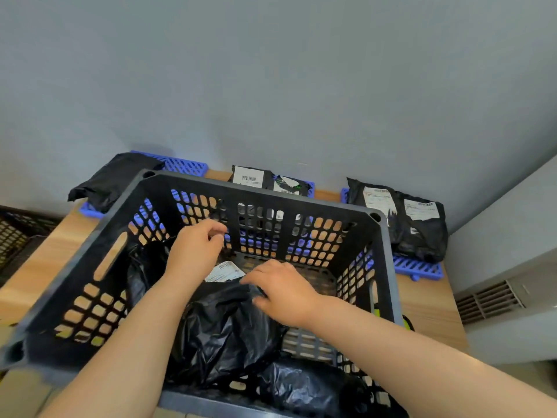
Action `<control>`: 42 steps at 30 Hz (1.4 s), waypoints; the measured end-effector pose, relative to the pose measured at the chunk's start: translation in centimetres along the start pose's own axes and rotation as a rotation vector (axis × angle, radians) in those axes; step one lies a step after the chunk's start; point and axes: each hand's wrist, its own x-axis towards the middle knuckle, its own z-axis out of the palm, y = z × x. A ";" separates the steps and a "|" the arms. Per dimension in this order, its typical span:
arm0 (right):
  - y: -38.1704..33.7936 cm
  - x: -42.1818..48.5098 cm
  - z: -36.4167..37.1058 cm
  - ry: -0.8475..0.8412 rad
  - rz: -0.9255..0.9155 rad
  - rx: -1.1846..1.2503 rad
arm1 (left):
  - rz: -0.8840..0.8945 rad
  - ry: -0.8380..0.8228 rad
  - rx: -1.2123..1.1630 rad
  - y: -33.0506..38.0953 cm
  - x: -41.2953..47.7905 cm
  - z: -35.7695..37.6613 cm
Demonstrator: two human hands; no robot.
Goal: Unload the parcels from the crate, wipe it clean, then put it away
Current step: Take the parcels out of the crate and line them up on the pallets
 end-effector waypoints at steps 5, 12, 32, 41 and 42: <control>-1.8 2.7 1.8 -0.143 0.076 0.086 | -0.080 0.046 -0.043 -0.6 0.8 -0.7; -2.1 3.6 2.7 -0.214 0.209 0.056 | -0.041 0.022 -0.057 -0.3 0.5 -0.7; 2.1 -0.1 -6.3 0.408 0.360 0.438 | -0.035 -0.253 -0.267 1.6 -0.5 -0.8; 1.3 -1.4 -5.4 0.700 0.186 -0.104 | -0.051 -0.012 -0.524 2.9 -1.4 -1.8; 1.4 -1.5 -4.9 0.713 0.132 -0.177 | -0.071 0.009 -0.592 3.1 -1.5 -1.9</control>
